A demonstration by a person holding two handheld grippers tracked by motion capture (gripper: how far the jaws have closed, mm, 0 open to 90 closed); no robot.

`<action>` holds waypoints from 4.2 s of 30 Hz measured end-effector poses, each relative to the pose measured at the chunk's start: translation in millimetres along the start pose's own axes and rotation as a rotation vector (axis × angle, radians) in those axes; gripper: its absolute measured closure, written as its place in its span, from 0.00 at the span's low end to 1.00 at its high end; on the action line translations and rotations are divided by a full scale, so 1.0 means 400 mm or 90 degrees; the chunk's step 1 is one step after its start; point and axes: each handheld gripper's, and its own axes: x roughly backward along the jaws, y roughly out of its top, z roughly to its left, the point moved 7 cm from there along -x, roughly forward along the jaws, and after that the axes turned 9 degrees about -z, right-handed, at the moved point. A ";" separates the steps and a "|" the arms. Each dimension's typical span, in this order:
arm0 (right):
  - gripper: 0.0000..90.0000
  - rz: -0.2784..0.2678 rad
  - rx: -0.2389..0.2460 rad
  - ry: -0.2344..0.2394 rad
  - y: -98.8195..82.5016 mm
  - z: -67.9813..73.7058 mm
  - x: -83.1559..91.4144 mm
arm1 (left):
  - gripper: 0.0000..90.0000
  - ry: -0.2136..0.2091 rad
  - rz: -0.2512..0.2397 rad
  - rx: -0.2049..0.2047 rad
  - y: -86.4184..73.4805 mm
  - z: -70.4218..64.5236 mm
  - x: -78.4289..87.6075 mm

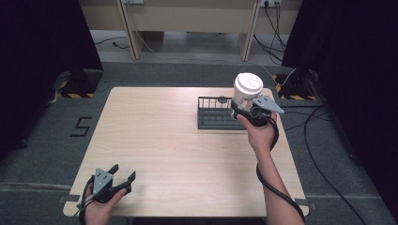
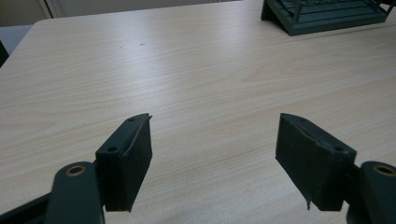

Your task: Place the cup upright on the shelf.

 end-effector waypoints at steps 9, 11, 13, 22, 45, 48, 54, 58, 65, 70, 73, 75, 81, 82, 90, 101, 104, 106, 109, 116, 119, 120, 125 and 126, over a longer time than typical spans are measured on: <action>0.21 0.001 -0.003 0.000 0.008 0.001 -0.020 | 0.30 -0.001 0.000 0.000 0.000 0.000 0.000; 0.21 0.001 -0.001 -0.001 0.009 0.001 -0.025 | 0.30 -0.001 0.000 0.000 0.000 0.000 0.000; 0.21 0.002 -0.004 -0.003 0.010 0.001 -0.030 | 0.30 -0.001 -0.001 0.000 0.001 0.000 0.000; 0.21 0.005 -0.004 -0.009 0.013 -0.002 -0.052 | 0.30 -0.001 -0.001 0.001 0.001 0.000 0.000; 0.21 0.030 -0.024 -0.031 -0.023 -0.020 -0.105 | 0.30 -0.002 -0.002 0.005 0.000 0.000 0.000; 0.21 0.032 -0.020 -0.033 -0.025 -0.023 -0.111 | 0.30 -0.001 -0.002 0.006 0.001 0.000 -0.001; 0.21 0.035 -0.019 -0.035 -0.026 -0.025 -0.124 | 0.30 -0.002 -0.002 0.006 0.001 -0.001 -0.001; 0.21 0.040 -0.021 -0.037 -0.028 -0.024 -0.139 | 0.30 -0.002 -0.002 0.007 0.001 0.000 -0.001; 0.21 0.048 -0.017 -0.038 -0.035 -0.016 -0.162 | 0.30 -0.002 -0.003 0.008 0.001 0.000 -0.001; 0.21 0.061 -0.020 -0.039 -0.060 -0.009 -0.176 | 0.30 -0.003 -0.003 0.008 0.001 0.000 -0.001; 0.21 0.070 -0.023 -0.042 -0.077 -0.011 -0.182 | 0.30 -0.004 -0.005 0.008 0.002 -0.001 -0.001; 0.21 0.075 -0.024 -0.045 -0.087 -0.014 -0.185 | 0.30 -0.004 -0.004 0.007 0.001 -0.001 -0.001; 0.21 0.098 -0.020 -0.053 -0.119 -0.021 -0.194 | 0.30 -0.005 -0.004 0.009 0.001 -0.001 -0.001; 0.21 0.098 -0.020 -0.053 -0.119 -0.021 -0.194 | 0.30 -0.005 -0.004 0.009 0.001 -0.001 -0.001; 0.20 0.121 -0.008 -0.051 -0.152 -0.012 -0.201 | 0.30 -0.006 -0.003 0.009 0.001 -0.001 -0.002; 0.19 0.138 -0.006 -0.051 -0.173 -0.006 -0.202 | 0.30 -0.007 -0.002 0.011 0.000 -0.002 -0.002; 0.17 0.135 -0.008 -0.052 -0.167 -0.005 -0.200 | 0.30 -0.008 -0.001 0.009 0.000 -0.002 -0.002; 0.16 0.134 -0.009 -0.059 -0.163 -0.007 -0.195 | 0.30 -0.008 -0.001 0.008 0.000 -0.003 -0.002; 0.14 0.132 -0.023 -0.054 -0.161 -0.007 -0.179 | 0.30 -0.008 -0.002 0.009 0.000 -0.003 -0.003; 0.14 0.126 -0.032 -0.045 -0.149 -0.011 -0.134 | 0.30 -0.006 -0.002 0.009 0.000 -0.004 -0.003; 0.14 0.124 -0.036 -0.039 -0.140 -0.013 -0.105 | 0.30 -0.005 -0.002 0.009 0.000 -0.003 -0.003; 0.14 0.124 -0.036 -0.039 -0.140 -0.013 -0.105 | 0.30 -0.005 -0.002 0.009 0.000 -0.003 -0.003; 0.14 0.133 -0.044 -0.035 -0.141 -0.022 -0.042 | 0.30 -0.003 -0.001 0.007 0.000 -0.002 -0.003; 0.14 0.133 -0.042 -0.032 -0.142 -0.023 -0.033 | 0.30 -0.003 -0.001 0.007 0.000 -0.002 -0.003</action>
